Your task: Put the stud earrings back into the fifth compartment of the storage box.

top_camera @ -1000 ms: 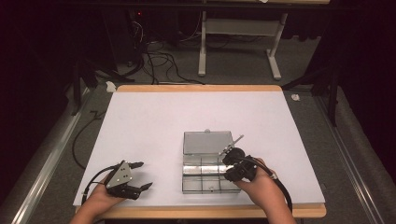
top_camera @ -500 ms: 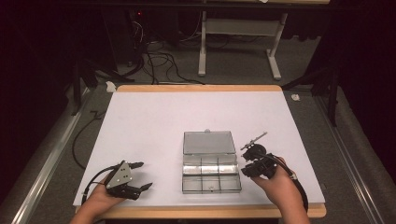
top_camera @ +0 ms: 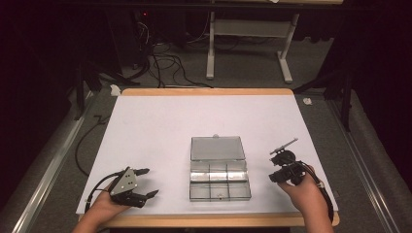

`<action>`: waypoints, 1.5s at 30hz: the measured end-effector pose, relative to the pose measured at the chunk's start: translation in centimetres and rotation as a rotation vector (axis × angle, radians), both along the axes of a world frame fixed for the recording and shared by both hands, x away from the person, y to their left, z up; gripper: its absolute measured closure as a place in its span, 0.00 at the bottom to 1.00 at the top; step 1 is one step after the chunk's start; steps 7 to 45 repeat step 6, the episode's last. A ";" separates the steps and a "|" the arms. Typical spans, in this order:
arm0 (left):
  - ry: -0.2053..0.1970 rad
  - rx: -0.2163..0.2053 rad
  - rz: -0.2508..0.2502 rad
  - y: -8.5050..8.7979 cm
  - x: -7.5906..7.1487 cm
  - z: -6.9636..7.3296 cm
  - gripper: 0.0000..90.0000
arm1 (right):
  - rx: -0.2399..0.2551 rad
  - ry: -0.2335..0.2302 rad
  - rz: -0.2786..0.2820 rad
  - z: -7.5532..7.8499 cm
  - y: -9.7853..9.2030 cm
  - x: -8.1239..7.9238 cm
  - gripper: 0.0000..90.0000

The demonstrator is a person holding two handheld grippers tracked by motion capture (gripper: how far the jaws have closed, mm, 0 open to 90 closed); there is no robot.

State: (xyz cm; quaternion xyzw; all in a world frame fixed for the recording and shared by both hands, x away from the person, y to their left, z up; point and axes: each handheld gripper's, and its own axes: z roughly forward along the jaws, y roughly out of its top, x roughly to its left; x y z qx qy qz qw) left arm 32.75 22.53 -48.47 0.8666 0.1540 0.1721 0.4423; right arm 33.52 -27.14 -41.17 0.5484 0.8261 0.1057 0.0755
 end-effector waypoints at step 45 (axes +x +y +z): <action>0.001 0.000 -0.002 0.0 0.0 0.0 0.23 | 0.004 -0.009 0.011 0.1 0.2 0.0 0.80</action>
